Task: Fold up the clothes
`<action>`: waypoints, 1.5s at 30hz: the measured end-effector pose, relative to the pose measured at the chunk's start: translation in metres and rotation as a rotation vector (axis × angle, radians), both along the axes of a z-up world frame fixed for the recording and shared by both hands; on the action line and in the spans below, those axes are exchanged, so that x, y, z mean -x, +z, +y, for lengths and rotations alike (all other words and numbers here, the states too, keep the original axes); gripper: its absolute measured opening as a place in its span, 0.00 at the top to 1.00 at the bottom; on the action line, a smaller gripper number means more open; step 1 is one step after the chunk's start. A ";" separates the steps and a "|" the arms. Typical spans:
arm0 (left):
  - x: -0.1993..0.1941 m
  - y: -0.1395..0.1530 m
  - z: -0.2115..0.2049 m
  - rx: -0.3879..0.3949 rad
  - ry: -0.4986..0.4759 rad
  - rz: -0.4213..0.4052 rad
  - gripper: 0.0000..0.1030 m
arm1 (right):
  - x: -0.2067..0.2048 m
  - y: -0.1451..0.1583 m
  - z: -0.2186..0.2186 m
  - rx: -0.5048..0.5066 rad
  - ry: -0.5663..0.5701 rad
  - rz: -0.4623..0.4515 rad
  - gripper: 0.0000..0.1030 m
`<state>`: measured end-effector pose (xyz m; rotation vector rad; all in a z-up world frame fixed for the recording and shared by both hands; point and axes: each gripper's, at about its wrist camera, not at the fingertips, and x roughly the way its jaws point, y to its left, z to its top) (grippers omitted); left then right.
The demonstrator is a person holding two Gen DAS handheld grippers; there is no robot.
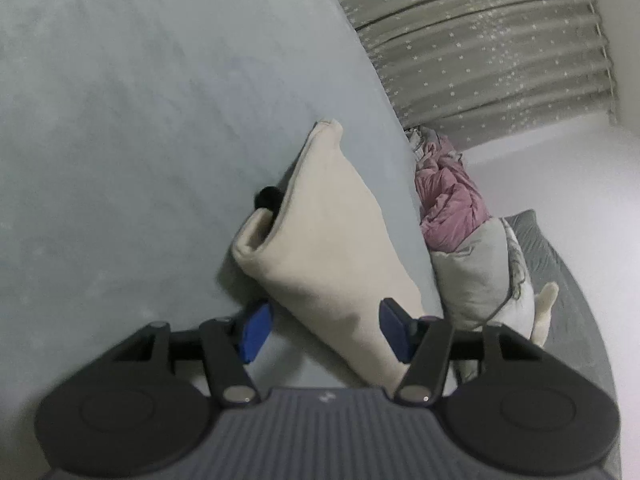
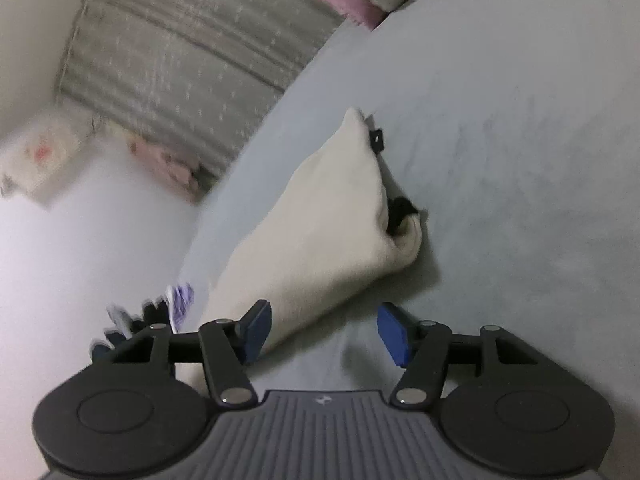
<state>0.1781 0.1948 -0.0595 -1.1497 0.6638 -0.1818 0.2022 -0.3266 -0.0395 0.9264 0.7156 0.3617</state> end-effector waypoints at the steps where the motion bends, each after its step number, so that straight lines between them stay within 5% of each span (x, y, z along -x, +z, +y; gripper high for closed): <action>1: -0.001 -0.004 0.002 0.023 0.022 -0.008 0.43 | -0.003 -0.004 -0.002 -0.037 -0.025 -0.009 0.44; 5: -0.003 -0.019 0.009 0.088 0.092 -0.030 0.53 | -0.011 -0.017 -0.009 -0.150 -0.112 -0.020 0.52; 7: -0.004 -0.025 0.010 0.082 0.107 -0.018 0.78 | -0.015 -0.021 -0.009 -0.155 -0.137 -0.017 0.67; 9: -0.001 -0.035 0.014 0.095 0.129 -0.005 0.85 | -0.017 -0.025 -0.005 -0.104 -0.163 -0.015 0.88; 14: 0.017 -0.010 0.006 -0.026 0.149 -0.037 0.88 | 0.007 -0.001 0.006 0.014 -0.206 -0.068 0.90; 20: 0.065 0.013 0.000 -0.032 0.131 0.045 0.88 | 0.073 0.039 0.006 0.109 -0.193 -0.031 0.91; 26: 0.086 0.009 -0.004 -0.178 0.040 0.077 0.75 | 0.090 0.022 0.002 0.196 -0.106 0.084 0.86; 28: 0.098 0.018 -0.001 -0.213 0.060 0.084 0.62 | 0.097 0.025 -0.004 0.199 -0.126 0.081 0.72; 30: 0.113 0.044 -0.005 -0.407 0.116 0.046 0.59 | 0.105 0.031 -0.008 0.220 -0.153 0.075 0.56; 33: 0.111 0.078 -0.028 -0.660 0.138 -0.076 0.55 | 0.122 0.055 -0.008 0.392 -0.247 -0.010 0.53; 36: 0.092 0.096 -0.062 -0.740 0.039 -0.189 0.50 | 0.128 0.076 0.013 0.550 -0.254 -0.152 0.53; 42: 0.043 0.093 -0.130 -0.871 -0.180 -0.344 0.50 | 0.107 0.076 0.099 0.746 -0.079 -0.350 0.53; 45: 0.042 0.070 -0.145 -0.920 -0.280 -0.319 0.50 | 0.097 0.058 0.124 0.788 -0.001 -0.400 0.53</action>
